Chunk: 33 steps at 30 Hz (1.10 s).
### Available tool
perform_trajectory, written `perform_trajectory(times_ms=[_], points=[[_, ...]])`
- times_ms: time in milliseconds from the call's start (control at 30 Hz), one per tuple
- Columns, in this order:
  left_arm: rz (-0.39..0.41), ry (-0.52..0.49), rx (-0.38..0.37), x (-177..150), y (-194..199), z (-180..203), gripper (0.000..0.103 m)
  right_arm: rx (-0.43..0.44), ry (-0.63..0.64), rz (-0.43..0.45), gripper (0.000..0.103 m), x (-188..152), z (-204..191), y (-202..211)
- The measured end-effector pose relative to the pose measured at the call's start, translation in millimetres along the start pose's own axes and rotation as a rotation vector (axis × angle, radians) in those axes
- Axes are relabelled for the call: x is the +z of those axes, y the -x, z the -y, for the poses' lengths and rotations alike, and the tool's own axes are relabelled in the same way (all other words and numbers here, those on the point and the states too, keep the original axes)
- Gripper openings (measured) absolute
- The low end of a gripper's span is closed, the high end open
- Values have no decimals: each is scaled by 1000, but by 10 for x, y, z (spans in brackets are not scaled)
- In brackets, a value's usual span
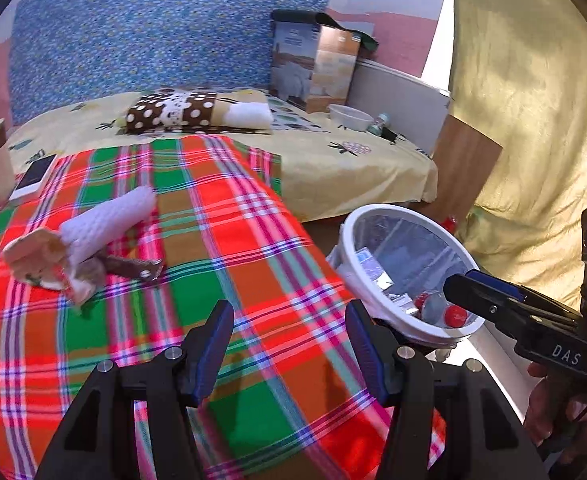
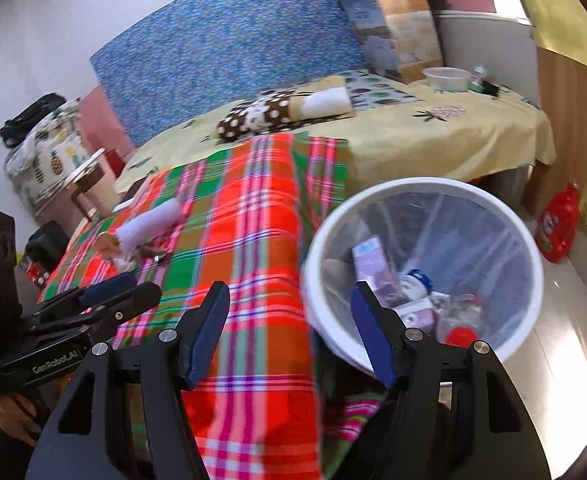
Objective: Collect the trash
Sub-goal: 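Move both tools back over the remaining trash on the cloth, then grasp the brown coffee packet with the right tool while the left tool grasps the red-lidded container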
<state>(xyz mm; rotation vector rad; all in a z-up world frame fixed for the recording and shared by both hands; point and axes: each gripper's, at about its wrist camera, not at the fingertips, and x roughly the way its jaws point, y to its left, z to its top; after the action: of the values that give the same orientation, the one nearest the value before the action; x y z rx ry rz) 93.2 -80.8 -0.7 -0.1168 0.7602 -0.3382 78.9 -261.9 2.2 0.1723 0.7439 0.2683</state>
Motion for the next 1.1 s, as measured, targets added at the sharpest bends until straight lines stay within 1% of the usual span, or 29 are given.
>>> perform_trajectory(times_ms=[133, 233, 333, 500, 800, 1100], points=[[10, 11, 27, -42, 65, -117, 58, 26, 25, -20, 60, -9, -99, -70], [15, 22, 43, -61, 96, -194, 58, 41, 38, -32, 59, -26, -160, -94], [17, 35, 63, -79, 111, -278, 58, 56, 57, -40, 55, -27, -215, -117], [18, 60, 90, -105, 122, -426, 58, 76, 84, -50, 52, -28, -306, -159], [23, 120, 159, -102, 162, -777, 58, 112, 131, -74, 50, 14, -476, -318], [26, 180, 224, -23, 166, -1181, 58, 172, 207, -93, 49, 137, -722, -564]])
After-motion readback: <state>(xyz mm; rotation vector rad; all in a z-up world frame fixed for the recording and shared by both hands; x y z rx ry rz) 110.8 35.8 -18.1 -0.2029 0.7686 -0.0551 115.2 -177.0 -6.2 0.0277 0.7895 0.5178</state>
